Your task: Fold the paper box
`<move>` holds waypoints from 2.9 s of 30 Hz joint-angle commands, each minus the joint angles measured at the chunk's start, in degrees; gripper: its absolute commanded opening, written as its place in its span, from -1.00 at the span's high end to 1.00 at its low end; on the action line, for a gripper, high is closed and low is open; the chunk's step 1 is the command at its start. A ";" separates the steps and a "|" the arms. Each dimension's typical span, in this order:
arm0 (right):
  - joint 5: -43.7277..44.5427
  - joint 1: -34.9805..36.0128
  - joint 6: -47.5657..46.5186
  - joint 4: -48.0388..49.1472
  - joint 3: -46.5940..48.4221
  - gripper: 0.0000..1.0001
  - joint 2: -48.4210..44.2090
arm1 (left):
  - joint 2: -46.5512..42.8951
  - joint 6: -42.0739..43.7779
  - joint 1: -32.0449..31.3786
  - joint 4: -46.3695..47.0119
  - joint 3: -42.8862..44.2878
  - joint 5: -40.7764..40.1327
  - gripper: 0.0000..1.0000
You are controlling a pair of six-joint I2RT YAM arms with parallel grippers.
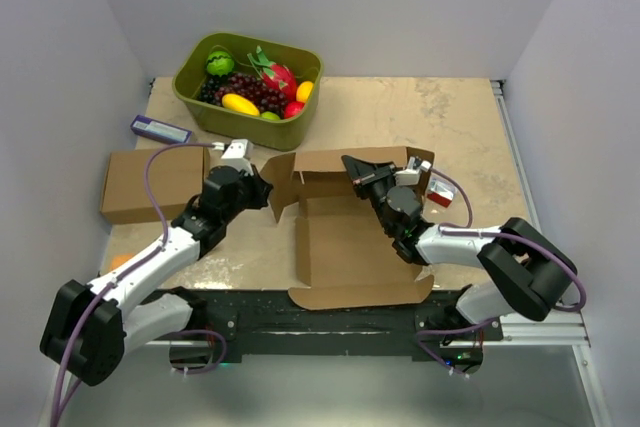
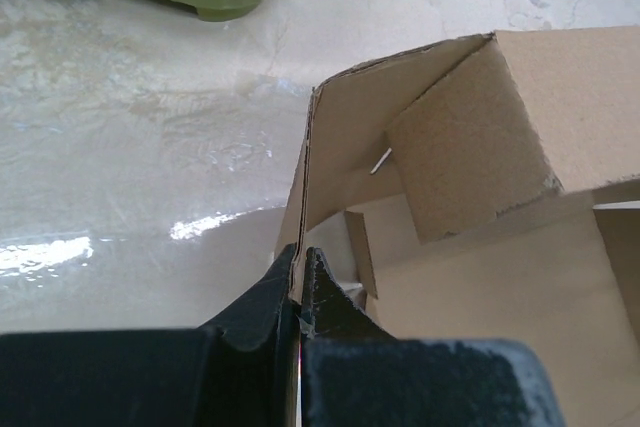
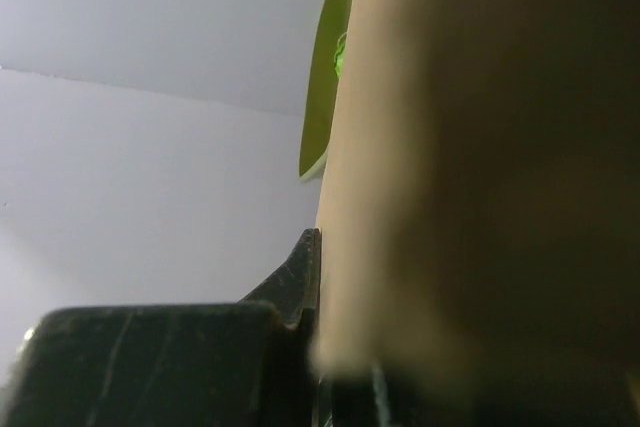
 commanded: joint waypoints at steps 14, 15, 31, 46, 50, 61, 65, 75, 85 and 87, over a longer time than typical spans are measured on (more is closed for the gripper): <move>1.81 2.96 -2.61 -6.31 0.46 1.00 1.77 | 2.02 -7.37 -9.75 15.28 1.21 9.34 1.00; 1.90 3.05 -2.61 -6.31 0.37 1.00 1.77 | 2.28 -6.94 -10.11 15.28 1.39 8.90 1.00; 3.04 3.23 -2.69 -8.59 -1.38 1.00 -1.56 | -1.56 3.96 -9.24 14.05 -1.86 5.91 -0.46; 3.48 3.14 -2.34 -9.48 -2.26 1.00 -3.07 | -26.27 -0.42 -1.33 9.13 -13.55 -14.31 -0.87; 3.31 3.23 -2.17 -9.13 -2.35 1.00 -2.89 | -21.11 -1.13 -0.53 8.34 -13.55 -10.89 -0.85; 2.34 3.23 -1.82 -8.16 -2.00 1.00 -1.75 | -6.34 3.35 -0.53 29.59 -17.59 8.00 -0.58; 2.16 3.23 -1.20 -8.42 -1.91 1.00 -1.57 | -0.36 5.80 -0.71 40.12 -18.47 13.19 -0.55; 1.90 3.23 2.57 -18.61 1.25 1.00 -4.12 | 8.43 8.80 -1.32 51.40 -17.95 19.79 -0.54; 0.32 3.23 7.15 -27.23 3.80 1.00 -7.29 | 12.31 12.75 -3.34 57.73 -18.56 20.67 -0.54; -0.47 3.23 7.41 -28.63 4.58 1.00 -7.46 | 12.31 13.81 -4.04 57.91 -18.56 20.85 -0.54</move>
